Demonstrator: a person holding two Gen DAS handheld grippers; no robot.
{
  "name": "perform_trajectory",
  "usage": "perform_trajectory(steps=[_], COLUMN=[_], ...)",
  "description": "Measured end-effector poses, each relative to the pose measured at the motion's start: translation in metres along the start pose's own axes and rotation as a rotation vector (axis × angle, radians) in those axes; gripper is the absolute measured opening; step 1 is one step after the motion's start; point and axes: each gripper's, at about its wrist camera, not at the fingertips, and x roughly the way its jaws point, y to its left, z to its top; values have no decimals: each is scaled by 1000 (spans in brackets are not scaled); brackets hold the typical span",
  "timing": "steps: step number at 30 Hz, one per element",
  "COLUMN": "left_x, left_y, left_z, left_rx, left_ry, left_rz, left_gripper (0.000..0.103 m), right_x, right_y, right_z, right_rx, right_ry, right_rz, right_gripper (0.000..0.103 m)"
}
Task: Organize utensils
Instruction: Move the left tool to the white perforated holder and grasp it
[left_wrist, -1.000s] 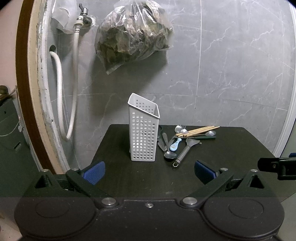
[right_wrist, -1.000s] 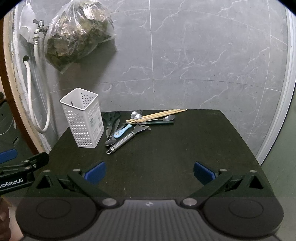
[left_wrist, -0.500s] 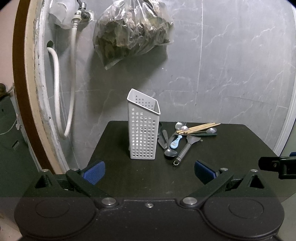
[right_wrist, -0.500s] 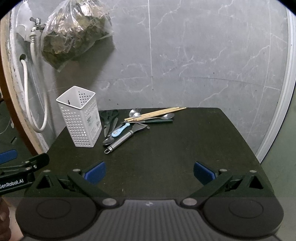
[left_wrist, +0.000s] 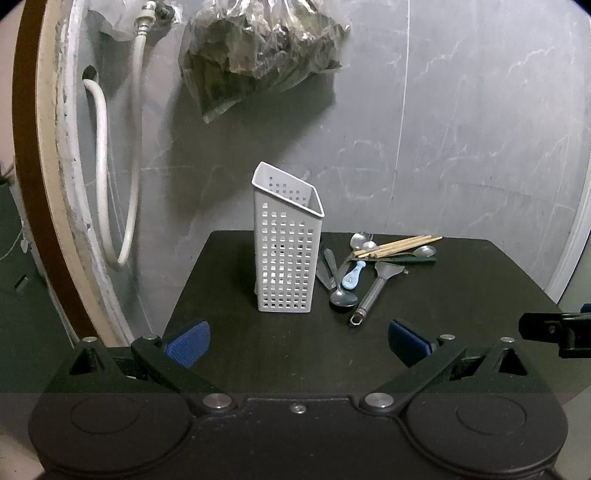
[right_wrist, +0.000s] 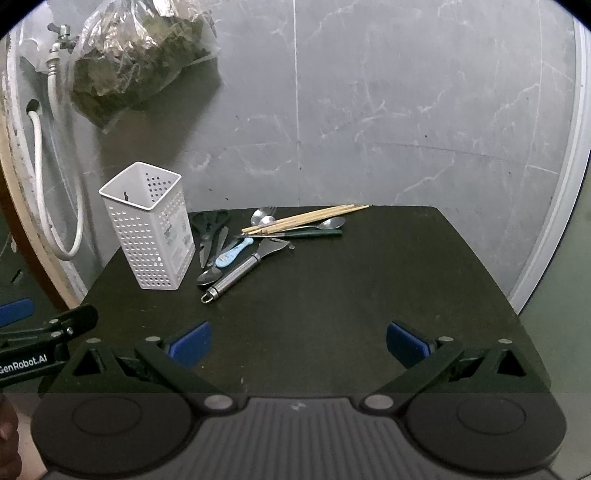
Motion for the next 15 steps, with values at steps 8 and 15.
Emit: perform_trajectory(steps=[8,15], left_x=[20,48], left_y=[3,-2], left_z=[3,9], left_rx=[9,51], left_ry=[47,-31], left_rz=[16,119], left_gripper=[102,102], right_x=[8,27], right_y=[5,2], right_z=[-2,2], right_rx=[8,-2], right_ry=[44,94], right_rz=[-15,-25], right_gripper=[103,103])
